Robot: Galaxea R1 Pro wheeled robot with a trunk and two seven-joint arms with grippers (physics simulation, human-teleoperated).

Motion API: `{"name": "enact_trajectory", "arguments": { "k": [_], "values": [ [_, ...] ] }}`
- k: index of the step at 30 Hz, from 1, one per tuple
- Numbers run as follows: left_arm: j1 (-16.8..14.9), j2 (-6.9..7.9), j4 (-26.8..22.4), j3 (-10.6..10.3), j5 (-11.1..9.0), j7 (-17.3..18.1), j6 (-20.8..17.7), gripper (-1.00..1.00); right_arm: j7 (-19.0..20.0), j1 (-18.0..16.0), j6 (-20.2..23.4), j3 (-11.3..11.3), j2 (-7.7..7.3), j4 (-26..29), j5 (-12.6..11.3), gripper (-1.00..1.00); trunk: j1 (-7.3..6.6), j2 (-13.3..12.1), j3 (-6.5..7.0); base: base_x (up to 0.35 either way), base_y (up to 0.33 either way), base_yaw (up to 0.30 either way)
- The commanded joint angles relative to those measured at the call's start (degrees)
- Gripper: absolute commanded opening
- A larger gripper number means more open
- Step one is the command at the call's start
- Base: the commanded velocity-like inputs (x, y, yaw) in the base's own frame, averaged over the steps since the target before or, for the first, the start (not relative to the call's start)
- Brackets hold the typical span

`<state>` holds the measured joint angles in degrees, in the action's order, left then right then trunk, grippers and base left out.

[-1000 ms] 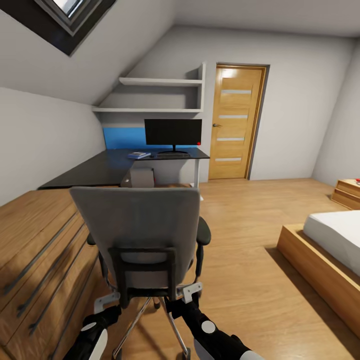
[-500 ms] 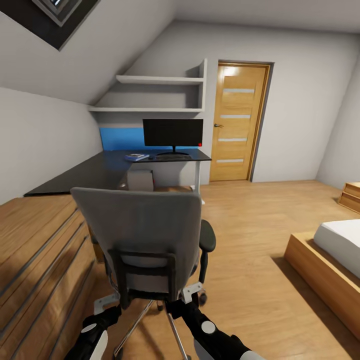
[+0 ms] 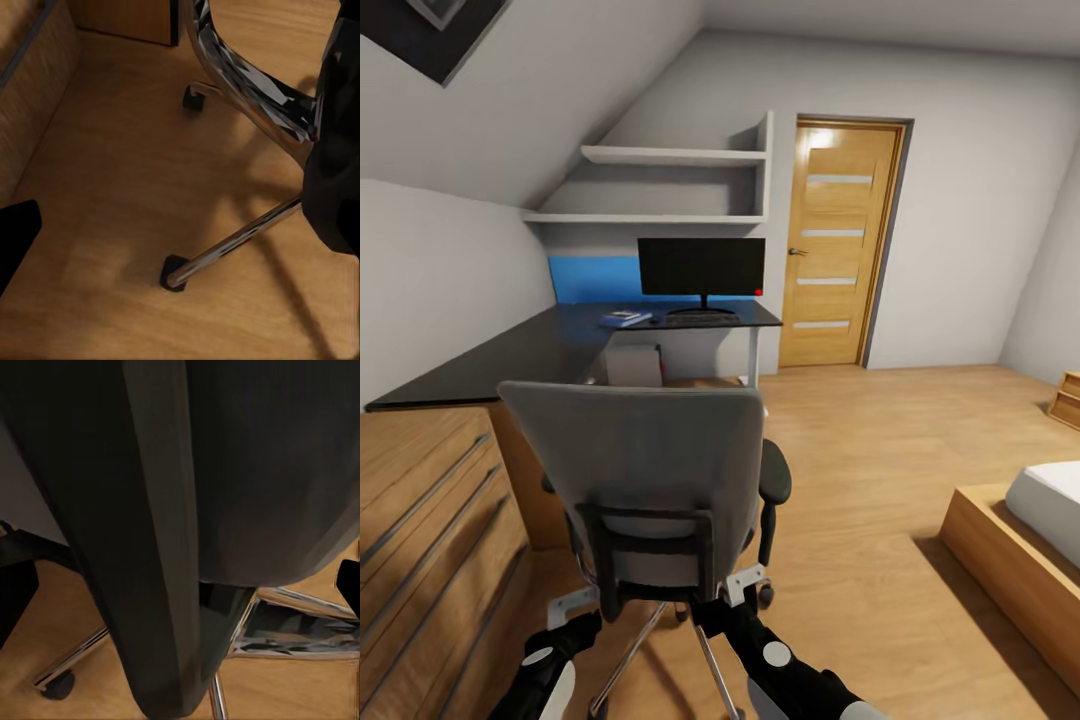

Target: In the bedroom, organize the workspace by keeping the computer under the desk, ensuring the monitor is on the desk, placing the keyboard on the desk next to the monitor, placing the mouse on the desk next to the keyboard, moving the folder from the swivel chair onto the desk next to the mouse, stacking the notebook on top of the folder with the pen on top of the notebook, and positioning the swivel chair next to the desk.

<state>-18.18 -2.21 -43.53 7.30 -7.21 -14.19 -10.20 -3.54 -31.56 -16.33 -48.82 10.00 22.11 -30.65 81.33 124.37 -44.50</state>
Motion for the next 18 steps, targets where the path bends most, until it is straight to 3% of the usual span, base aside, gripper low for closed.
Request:
{"name": "enact_trajectory", "arguments": {
  "k": [1,18],
  "values": [
    [0.0,-0.08,-0.1,-0.1,-1.1,0.2,-0.2,1.0,-0.4,-0.1,-0.3,-0.5,0.0,-0.1,-0.4,1.0,0.02,0.0,-0.05,0.287,-0.192,0.0],
    [0.0,0.01,-0.1,0.0,-1.1,0.2,-0.1,1.0,-0.3,-0.1,-1.6,-0.6,0.0,-0.1,-0.1,1.0,0.02,0.0,-0.05,0.281,-0.21,0.0]
  ]
}}
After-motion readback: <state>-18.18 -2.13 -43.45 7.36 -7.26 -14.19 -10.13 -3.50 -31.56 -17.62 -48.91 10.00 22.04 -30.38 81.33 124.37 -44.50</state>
